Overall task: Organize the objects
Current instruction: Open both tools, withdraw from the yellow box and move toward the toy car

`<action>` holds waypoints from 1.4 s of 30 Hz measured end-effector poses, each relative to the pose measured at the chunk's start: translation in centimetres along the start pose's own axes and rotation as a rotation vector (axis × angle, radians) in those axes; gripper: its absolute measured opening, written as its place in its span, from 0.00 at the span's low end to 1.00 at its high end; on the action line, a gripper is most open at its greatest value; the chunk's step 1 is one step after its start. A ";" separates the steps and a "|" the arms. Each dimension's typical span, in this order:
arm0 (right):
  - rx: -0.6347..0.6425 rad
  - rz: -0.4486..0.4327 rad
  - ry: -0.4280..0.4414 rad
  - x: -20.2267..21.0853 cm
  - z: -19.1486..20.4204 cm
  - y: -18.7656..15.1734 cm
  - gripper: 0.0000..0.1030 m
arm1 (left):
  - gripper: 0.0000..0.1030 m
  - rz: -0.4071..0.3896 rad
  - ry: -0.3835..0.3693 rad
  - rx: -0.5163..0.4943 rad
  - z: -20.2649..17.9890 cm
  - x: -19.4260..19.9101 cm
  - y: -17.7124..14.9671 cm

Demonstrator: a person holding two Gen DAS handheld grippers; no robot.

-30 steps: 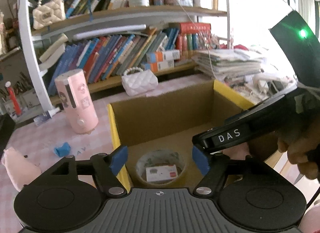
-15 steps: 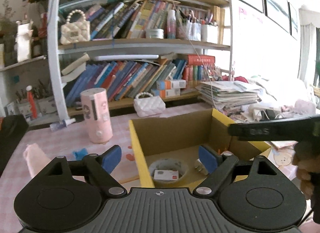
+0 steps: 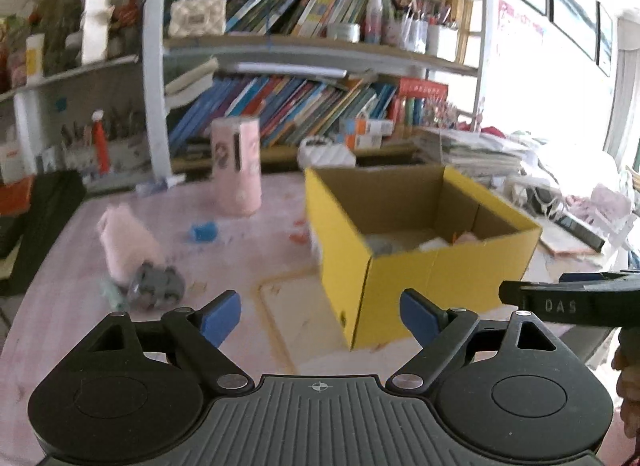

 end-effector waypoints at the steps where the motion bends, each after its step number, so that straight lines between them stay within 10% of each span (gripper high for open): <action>1: 0.012 0.004 0.002 0.5 0.7 -0.6 0.73 | 0.88 0.012 0.005 0.003 0.4 0.3 -0.5; 24: 0.118 0.134 0.173 5.7 10.9 -7.5 0.83 | 0.89 0.175 0.077 0.009 6.6 6.8 -6.7; 42: 0.188 0.144 0.296 7.3 16.4 -7.8 0.87 | 0.89 0.140 0.151 0.044 10.0 10.4 -6.9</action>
Point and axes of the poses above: each gripper's, at about its wrist camera, not at the fingertips, and x roughly against the way its jaws point, z to its left, y to its top, the point moved 5 cm from there along -x, roughly the way its jaws point, and after that the axes turned 5 degrees about -z, right-handed, at the moved point
